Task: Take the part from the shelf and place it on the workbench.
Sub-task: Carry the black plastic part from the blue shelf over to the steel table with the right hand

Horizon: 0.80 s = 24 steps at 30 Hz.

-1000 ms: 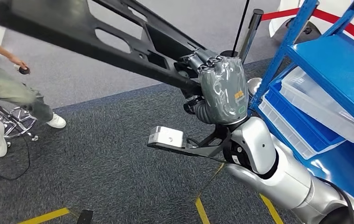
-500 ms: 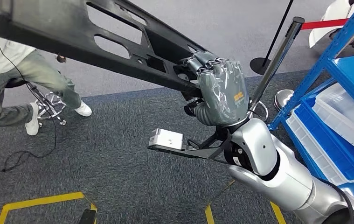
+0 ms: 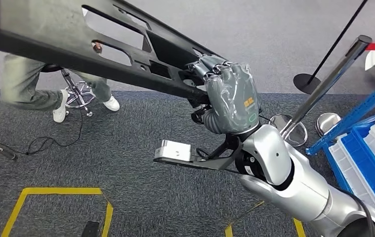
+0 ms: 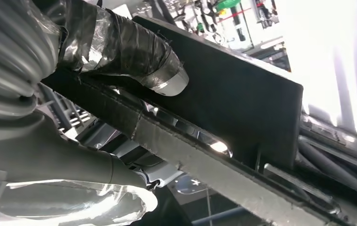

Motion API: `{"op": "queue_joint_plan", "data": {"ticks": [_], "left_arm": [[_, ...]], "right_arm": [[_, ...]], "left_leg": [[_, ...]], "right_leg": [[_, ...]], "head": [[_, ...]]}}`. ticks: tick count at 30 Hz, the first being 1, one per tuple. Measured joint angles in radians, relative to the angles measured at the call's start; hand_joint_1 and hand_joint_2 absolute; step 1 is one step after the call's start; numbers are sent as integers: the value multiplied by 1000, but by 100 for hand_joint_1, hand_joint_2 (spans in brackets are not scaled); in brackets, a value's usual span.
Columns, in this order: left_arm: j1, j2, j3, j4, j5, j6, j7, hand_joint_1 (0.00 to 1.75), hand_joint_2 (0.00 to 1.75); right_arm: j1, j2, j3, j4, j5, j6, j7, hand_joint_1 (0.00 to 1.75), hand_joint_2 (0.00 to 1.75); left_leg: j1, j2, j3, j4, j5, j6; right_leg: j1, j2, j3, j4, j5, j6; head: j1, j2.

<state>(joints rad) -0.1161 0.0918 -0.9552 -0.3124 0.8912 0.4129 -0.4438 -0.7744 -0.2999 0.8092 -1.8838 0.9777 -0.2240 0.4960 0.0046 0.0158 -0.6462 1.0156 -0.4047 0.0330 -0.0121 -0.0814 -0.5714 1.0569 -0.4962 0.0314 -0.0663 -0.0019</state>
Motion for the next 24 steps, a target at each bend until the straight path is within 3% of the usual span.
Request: {"op": "queue_joint_plan", "data": {"ticks": [2, 3, 4, 5, 6, 7, 9, 11, 13, 14, 15, 17, 19, 20, 21, 24], "left_arm": [[-2, 0, 0, 0, -1, 0, 0, 0, 175], [-3, 0, 0, 0, -1, 0, 0, 0, 175], [-3, 0, 0, 0, -1, -1, 1, 0, 175], [-3, 0, 0, 0, -1, -1, 1, 0, 175], [-3, 0, 0, 0, -1, -1, 1, 0, 175], [-2, 0, 0, 0, -1, -2, 1, 0, 175], [-3, -1, 0, 0, -2, -2, 2, 0, 175], [-4, -2, 0, 0, -2, -3, 2, 0, 175], [-2, 0, 0, 0, -2, -2, 2, 0, 175], [1, 0, 0, 0, -2, -2, 2, 0, 175], [2, 0, -1, 0, -2, -2, 2, 0, 175], [1, 0, -1, 0, -2, -1, 2, 0, 175], [-2, 0, -1, 0, -2, 0, 2, 0, 175], [-2, 0, -1, 0, -2, 0, 2, 0, 175], [0, 1, -1, 0, -1, 0, 2, 0, 175], [3, 2, -1, 0, 3, -6, 1, 0, 175]], "right_arm": [[1, -2, 0, -1, 12, 4, 3, 175, 175], [3, -4, 0, -2, 14, 6, 4, 175, 175], [5, -6, 0, -2, 15, 7, 5, 175, 175], [7, -8, 0, -2, 16, 7, 5, 175, 175], [8, -9, 0, -2, 17, 7, 5, 175, 175], [8, -11, -1, -2, 18, 7, 6, 175, 175], [8, -13, -1, -2, 19, 7, 6, 175, 175], [8, -15, -1, -4, 19, 7, 6, 175, 175], [7, -16, -1, -7, 20, 8, 7, 175, 175], [6, -17, -1, -7, 22, 9, 10, 175, 175], [5, -17, -2, -8, 23, 10, 13, 175, 175], [5, -19, -5, -10, 24, 14, 22, 175, 175], [7, -23, -8, -11, 21, 20, 28, 175, 175], [10, -26, -8, -12, 16, 24, 31, 175, 175], [12, -29, -9, -12, 7, 27, 34, 175, 175], [16, -32, -12, -12, -45, 29, 46, 175, 175]], "left_leg": [[2, -21, 4, -3, 1, 10], [1, -33, 4, -2, 0, 14], [0, -46, 4, -1, -1, 15], [-1, -60, 5, 1, -3, 16], [-2, -74, 5, 5, -4, 15], [-2, -89, 6, 9, -7, 14], [-1, -114, 1, 20, -12, 9], [4, -136, -12, 24, -11, -2], [11, -160, -19, 21, -7, -16], [10, -151, -22, 26, -9, -22], [8, -129, -30, 45, -19, -28], [8, -61, -75, 136, -62, -38], [13, -29, -138, 249, -103, -46], [16, -24, -153, 274, -103, -50], [17, -22, -149, 263, -87, -52], [17, -10, -53, 84, -12, -50]], "right_leg": [[-5, 56, -54, 114, -59, 2], [-4, 70, -92, 185, -86, 3], [-4, 76, -124, 239, -98, 4], [-3, 78, -140, 257, -89, 4], [-3, 81, -137, 235, -61, 2], [-3, 90, -116, 177, -18, -1], [-7, 142, -66, 48, 43, -10], [-6, 178, -46, -6, 52, -15], [-5, 161, -40, -16, 54, -19], [-7, 148, -33, -22, 54, -23], [-10, 134, -26, -28, 55, -29], [-10, 105, -15, -33, 53, -37], [-8, 79, -12, -31, 48, -39], [-8, 68, -11, -30, 45, -38], [-9, 60, -10, -29, 42, -36], [-10, 40, -4, -25, 32, -23]], "head": [[5, 0], [6, 0], [7, 0], [7, 0], [7, 0], [7, 0], [6, 0], [5, 0], [5, 0], [5, 0], [1, 0], [-4, 0], [-7, 0], [-7, 0], [-7, 0], [-7, 0]]}}
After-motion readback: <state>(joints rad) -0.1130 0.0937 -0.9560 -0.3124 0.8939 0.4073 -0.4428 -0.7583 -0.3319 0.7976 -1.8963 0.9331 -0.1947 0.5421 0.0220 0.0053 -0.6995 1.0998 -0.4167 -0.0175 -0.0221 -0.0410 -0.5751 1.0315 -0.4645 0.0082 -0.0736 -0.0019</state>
